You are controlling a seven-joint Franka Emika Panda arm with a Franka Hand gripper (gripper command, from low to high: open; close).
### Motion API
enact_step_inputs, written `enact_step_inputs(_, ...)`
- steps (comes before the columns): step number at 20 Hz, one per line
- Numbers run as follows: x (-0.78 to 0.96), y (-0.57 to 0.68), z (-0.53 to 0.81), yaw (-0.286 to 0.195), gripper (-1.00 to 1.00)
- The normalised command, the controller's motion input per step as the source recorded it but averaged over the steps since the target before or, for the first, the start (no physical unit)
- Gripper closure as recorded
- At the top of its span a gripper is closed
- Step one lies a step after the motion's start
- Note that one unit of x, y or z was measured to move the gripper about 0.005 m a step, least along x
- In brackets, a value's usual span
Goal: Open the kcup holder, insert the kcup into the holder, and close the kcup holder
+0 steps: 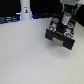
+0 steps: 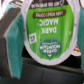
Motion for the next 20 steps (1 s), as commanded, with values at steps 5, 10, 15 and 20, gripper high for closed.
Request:
enact_step_inputs(5,-0.15,-0.28,-0.05,0.007,1.00)
enact_step_inputs(10,-0.01,0.03,-0.18,0.066,1.00)
enact_step_inputs(15,0.03,0.03,-0.17,0.034,1.00)
enact_step_inputs(20,0.00,-0.21,0.05,-0.001,1.00)
